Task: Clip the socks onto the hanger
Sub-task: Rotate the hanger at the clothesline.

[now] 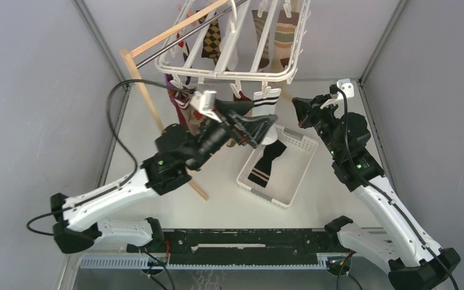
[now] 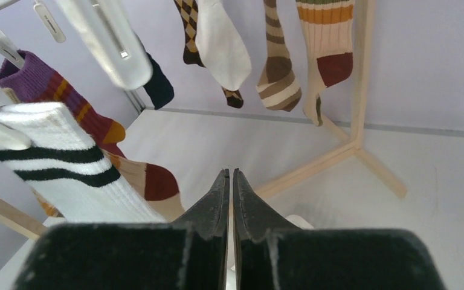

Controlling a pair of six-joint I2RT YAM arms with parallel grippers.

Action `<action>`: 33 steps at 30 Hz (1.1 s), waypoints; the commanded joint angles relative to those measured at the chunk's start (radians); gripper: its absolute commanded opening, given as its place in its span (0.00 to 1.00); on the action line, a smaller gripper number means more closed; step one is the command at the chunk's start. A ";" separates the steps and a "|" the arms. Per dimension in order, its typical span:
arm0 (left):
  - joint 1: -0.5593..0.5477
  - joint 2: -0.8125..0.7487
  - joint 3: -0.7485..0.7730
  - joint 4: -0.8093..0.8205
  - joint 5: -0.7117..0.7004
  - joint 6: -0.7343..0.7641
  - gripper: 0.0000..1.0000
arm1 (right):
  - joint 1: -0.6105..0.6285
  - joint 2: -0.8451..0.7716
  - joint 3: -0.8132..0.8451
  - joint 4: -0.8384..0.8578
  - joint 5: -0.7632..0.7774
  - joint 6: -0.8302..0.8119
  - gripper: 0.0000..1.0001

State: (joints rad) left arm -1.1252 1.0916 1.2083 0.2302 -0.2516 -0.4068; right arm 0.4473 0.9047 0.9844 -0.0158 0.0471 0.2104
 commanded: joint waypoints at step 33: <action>0.068 0.032 -0.001 0.073 -0.002 0.164 0.99 | -0.537 0.109 0.131 0.542 -1.189 0.167 0.68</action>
State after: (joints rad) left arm -1.0599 1.1751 1.2304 0.2466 -0.2665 -0.2451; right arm -0.0399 0.9657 1.0573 0.3065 -0.9367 0.2283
